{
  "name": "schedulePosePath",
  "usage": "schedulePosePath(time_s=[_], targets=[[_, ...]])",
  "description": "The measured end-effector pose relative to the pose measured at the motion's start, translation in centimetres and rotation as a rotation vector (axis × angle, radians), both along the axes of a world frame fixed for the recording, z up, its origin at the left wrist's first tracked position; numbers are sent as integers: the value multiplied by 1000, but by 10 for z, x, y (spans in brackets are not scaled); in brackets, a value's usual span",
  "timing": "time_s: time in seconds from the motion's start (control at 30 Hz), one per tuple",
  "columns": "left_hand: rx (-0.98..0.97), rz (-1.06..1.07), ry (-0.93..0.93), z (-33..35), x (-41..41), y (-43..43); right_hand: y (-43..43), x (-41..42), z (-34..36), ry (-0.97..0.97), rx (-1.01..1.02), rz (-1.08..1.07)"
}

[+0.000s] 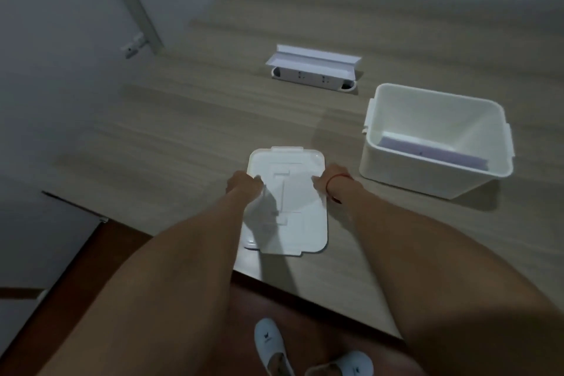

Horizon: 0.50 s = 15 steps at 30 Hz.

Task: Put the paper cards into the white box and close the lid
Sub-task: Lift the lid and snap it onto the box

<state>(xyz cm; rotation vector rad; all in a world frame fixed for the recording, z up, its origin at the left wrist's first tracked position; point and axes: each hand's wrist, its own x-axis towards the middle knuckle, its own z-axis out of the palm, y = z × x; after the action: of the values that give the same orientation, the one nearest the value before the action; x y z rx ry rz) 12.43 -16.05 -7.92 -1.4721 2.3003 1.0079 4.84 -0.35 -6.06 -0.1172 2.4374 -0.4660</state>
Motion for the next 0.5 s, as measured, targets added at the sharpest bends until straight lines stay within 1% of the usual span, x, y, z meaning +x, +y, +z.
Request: schedulePosePath(time_s=[0.1,0.17,0.23,0.3,0.37,0.43,0.5], targets=[[-18,-8,-18,-15,8,-5,-2,16,-15,-69,6,-125],[21,11,-2,-20,9,-10,-5,22,-21,-88,-22,-225],[138,48,-14,-23,13,-15,-8,26,-24,-137,-65,-336],[302,60,4,-21,18,-16,-10,31,-19,-190,-145,-465],[417,44,40,-9,20,-16,-13,35,-5,-218,-206,-524],[433,14,85,13,14,-19,-16,33,18,-178,-296,-558],[372,-12,168,47,1,-24,-23,22,48,-127,-424,-614]])
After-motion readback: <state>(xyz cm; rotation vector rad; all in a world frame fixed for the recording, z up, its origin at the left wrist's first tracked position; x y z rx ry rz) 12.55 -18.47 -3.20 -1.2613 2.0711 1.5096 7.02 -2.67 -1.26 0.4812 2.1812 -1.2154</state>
